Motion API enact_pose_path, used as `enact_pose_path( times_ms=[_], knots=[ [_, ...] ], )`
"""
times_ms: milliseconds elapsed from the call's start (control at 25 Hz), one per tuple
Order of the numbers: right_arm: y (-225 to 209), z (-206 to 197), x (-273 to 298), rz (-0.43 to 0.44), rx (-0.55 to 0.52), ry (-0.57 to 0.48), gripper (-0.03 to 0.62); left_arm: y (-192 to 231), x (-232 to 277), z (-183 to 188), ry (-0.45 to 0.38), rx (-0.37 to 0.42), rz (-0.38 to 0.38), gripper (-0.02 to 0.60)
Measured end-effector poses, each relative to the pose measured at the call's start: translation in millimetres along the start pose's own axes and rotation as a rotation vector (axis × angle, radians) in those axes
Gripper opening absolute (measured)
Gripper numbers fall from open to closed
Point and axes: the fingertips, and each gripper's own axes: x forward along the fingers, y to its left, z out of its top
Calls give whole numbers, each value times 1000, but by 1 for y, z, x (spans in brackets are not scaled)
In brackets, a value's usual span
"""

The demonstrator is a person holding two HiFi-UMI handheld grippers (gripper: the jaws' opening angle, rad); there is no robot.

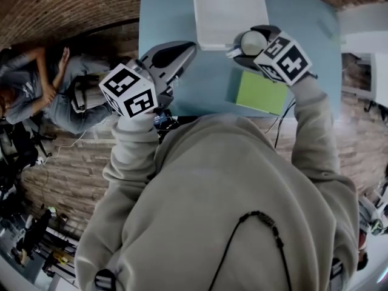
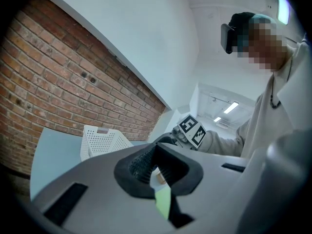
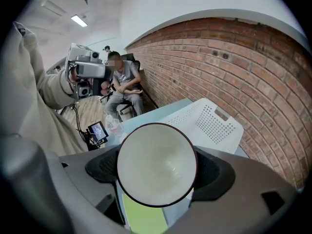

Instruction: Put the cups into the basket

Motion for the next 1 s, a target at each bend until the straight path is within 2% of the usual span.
enact_pose_path(
  times_ms=[320, 640, 1000],
  knots=[
    [-21, 14, 5, 24, 21, -33, 431, 16, 0, 6, -15, -13, 30, -2],
    [-46, 20, 23, 54, 19, -25, 431, 36, 10, 10, -7, -30, 45, -2],
    [-77, 1, 68, 78, 31, 26, 431, 59, 11, -3, -2, -50, 73, -2]
  ],
)
